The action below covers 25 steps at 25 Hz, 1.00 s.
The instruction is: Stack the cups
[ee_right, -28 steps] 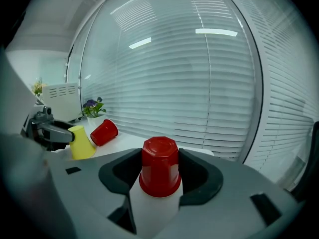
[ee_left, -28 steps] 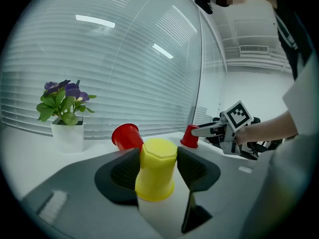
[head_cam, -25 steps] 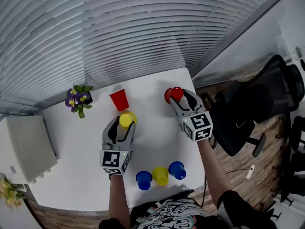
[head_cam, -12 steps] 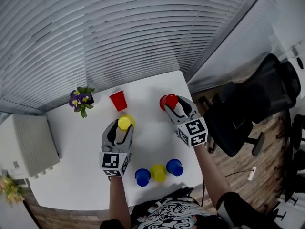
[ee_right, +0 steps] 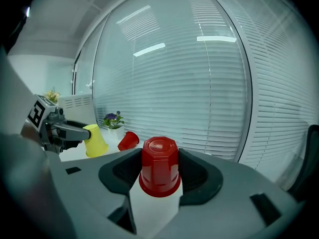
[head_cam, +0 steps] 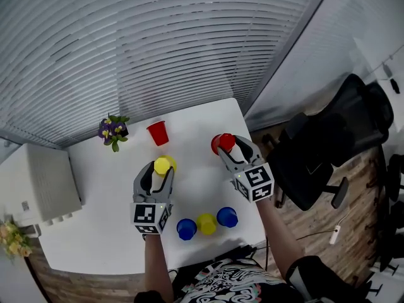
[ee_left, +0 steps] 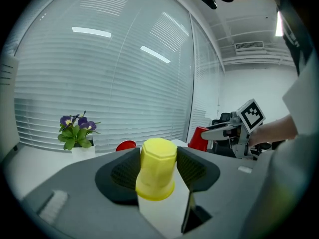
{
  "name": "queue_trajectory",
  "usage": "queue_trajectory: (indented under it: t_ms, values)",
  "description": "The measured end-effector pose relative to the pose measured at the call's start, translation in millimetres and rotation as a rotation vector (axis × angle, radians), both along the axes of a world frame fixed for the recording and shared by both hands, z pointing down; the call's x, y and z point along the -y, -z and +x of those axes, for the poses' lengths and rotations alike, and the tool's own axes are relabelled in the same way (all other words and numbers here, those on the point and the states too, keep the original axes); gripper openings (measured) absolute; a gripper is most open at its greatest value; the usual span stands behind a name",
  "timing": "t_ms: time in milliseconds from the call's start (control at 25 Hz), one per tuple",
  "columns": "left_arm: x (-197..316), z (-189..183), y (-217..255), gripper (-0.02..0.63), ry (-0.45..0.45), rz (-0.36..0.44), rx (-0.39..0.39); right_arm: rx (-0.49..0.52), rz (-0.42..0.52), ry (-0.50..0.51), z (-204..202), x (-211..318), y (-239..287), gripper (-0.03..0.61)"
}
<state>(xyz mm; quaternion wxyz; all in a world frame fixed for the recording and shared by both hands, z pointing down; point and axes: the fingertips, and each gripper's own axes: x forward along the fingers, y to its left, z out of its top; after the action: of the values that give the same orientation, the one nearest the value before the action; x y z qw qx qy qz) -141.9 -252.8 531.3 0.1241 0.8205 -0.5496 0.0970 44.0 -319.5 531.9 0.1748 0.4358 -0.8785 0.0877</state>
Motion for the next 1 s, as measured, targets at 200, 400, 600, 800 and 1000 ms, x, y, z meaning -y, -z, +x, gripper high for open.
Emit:
queue_trajectory:
  t_ms: [200,400,600,800,1000]
  values:
    - [-16.7,-0.1,12.5,0.227,0.017,0.020,0.002,0.004,0.010,0.024,-2.4,-21.3,10.1,0.224]
    - [-35.5,1.4,22.6,0.225,0.044,0.032,-0.004,0.017,0.012,0.039,-0.5,-45.4,18.7,0.224]
    - [-54.1,3.8,28.4,0.225,0.057,0.033,0.009,0.024,0.015,0.054,-1.0,-67.6,24.2,0.224]
    - [-74.0,8.2,35.4,0.225,0.053,0.032,0.005,0.046,0.007,0.060,-0.1,-89.1,28.0,0.224]
    - [-90.2,17.2,48.5,0.224,0.020,0.056,-0.030,0.052,0.007,0.075,-5.0,-111.4,32.8,0.224]
